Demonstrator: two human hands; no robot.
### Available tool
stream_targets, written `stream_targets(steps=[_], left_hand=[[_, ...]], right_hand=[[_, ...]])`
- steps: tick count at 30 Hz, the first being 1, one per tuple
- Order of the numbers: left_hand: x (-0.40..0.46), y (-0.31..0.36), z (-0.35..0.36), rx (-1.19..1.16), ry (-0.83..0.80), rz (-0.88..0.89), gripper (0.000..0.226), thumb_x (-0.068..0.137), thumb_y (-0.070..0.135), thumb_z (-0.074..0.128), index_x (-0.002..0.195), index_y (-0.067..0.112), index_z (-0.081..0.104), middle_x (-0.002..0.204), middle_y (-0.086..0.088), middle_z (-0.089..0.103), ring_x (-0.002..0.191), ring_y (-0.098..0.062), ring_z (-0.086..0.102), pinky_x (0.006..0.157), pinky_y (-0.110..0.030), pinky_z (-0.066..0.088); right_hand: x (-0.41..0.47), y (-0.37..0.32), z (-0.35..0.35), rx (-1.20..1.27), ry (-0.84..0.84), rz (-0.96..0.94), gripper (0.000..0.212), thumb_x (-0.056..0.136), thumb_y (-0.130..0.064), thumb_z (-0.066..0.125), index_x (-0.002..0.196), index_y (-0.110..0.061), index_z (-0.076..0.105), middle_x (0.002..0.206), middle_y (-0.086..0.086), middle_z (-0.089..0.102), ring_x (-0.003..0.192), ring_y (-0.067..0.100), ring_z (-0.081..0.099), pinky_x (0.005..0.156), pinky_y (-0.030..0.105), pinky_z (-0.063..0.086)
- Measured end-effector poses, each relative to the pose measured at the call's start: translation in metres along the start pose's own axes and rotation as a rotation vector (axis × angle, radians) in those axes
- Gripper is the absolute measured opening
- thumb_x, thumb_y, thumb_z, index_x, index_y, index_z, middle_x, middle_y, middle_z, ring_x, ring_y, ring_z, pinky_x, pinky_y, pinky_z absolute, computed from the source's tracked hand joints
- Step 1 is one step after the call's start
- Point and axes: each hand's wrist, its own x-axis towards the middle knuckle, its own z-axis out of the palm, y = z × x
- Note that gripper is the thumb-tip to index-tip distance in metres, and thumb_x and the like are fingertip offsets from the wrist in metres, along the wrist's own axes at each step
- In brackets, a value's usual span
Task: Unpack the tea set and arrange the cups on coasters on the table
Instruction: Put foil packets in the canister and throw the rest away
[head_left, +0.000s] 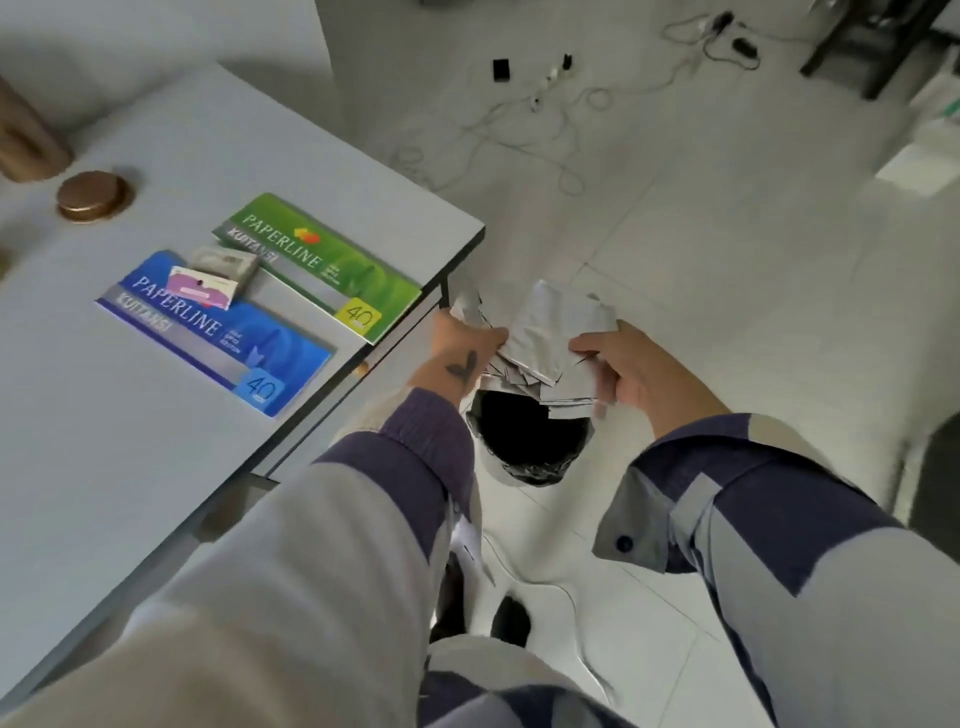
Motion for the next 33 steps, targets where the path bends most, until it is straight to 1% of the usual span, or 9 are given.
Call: stream_targets(steps=[2,5,10,11,13,16,21,28,33], left_hand=[[0.021,-0.013,0.024,0.038,-0.007,-0.019,0.073,0.073,0.015,0.073,0.134,0.007,0.034,0.101,-0.005,0.055,0.087,-0.021,0.059,0.073,-0.037,0.057],[0.057,-0.034,0.057,0.09,-0.034,-0.001,0.069,0.075,0.014,0.072,0.134,0.008,0.037,0.106,-0.002,0.057,0.087,-0.017,0.057,0.07,-0.027,0.05],[0.124,-0.083,0.098,0.189,-0.121,-0.033,0.073,0.078,0.02,0.072,0.136,0.009,0.029,0.119,-0.007,0.051,0.116,-0.029,0.052,0.078,-0.024,0.044],[0.135,-0.096,0.103,0.216,-0.174,-0.071,0.09,0.078,0.03,0.074,0.143,0.011,0.015,0.132,-0.009,0.045,0.126,-0.03,0.045,0.088,-0.025,0.045],[0.149,-0.119,0.109,0.345,-0.271,-0.168,0.127,0.071,0.055,0.073,0.144,0.021,-0.026,0.157,-0.011,0.005,0.142,-0.031,0.02,0.113,-0.042,0.027],[0.157,-0.141,0.109,0.576,-0.302,-0.183,0.134,0.067,0.067,0.067,0.136,0.022,-0.039,0.156,-0.004,-0.023,0.145,-0.028,-0.005,0.117,-0.05,0.009],[0.148,-0.13,0.106,0.563,-0.338,-0.154,0.121,0.078,0.054,0.066,0.141,0.02,-0.031,0.158,-0.007,-0.009,0.145,-0.026,0.007,0.117,-0.047,0.014],[0.118,-0.059,0.079,0.611,-0.269,-0.03,0.102,0.084,0.05,0.06,0.148,0.015,-0.011,0.158,-0.01,0.004,0.142,-0.032,0.018,0.115,-0.047,0.021],[0.077,-0.013,0.031,0.593,-0.232,-0.029,0.078,0.093,0.045,0.044,0.147,0.003,0.006,0.144,-0.019,0.039,0.125,-0.035,0.045,0.104,-0.044,0.039]], right_hand=[[0.022,0.015,-0.013,0.057,0.049,0.017,0.045,0.079,0.002,0.066,0.12,-0.007,0.049,0.098,0.013,0.062,0.071,0.021,0.06,0.056,0.031,0.054],[0.062,0.04,-0.026,0.12,0.116,0.036,0.056,0.077,0.003,0.068,0.127,-0.009,0.044,0.119,0.015,0.059,0.099,0.031,0.063,0.084,0.048,0.054],[0.14,0.095,-0.033,0.16,0.174,0.08,0.063,0.075,0.001,0.07,0.129,-0.013,0.041,0.121,0.014,0.059,0.103,0.029,0.063,0.092,0.048,0.051],[0.153,0.108,-0.033,0.188,0.148,0.115,0.069,0.076,-0.002,0.071,0.134,-0.016,0.037,0.123,0.013,0.059,0.104,0.027,0.063,0.093,0.046,0.05],[0.173,0.131,-0.036,0.171,0.099,0.218,0.09,0.076,-0.015,0.076,0.145,-0.029,0.02,0.137,0.011,0.048,0.119,0.026,0.054,0.103,0.043,0.039],[0.186,0.149,-0.037,0.024,0.113,0.312,0.102,0.077,-0.028,0.075,0.148,-0.034,0.003,0.153,0.006,0.026,0.138,0.026,0.029,0.107,0.041,0.025],[0.179,0.134,-0.032,-0.057,0.112,0.254,0.084,0.081,-0.026,0.071,0.148,-0.028,0.019,0.153,0.004,0.025,0.138,0.026,0.031,0.102,0.038,0.03],[0.133,0.057,-0.016,-0.176,0.057,0.127,0.07,0.083,-0.021,0.069,0.143,-0.024,0.032,0.139,0.008,0.046,0.124,0.023,0.047,0.087,0.028,0.035],[0.079,0.004,0.006,-0.218,-0.023,0.025,0.064,0.086,-0.019,0.066,0.141,-0.021,0.034,0.135,0.008,0.05,0.119,0.025,0.05,0.097,0.035,0.038]])
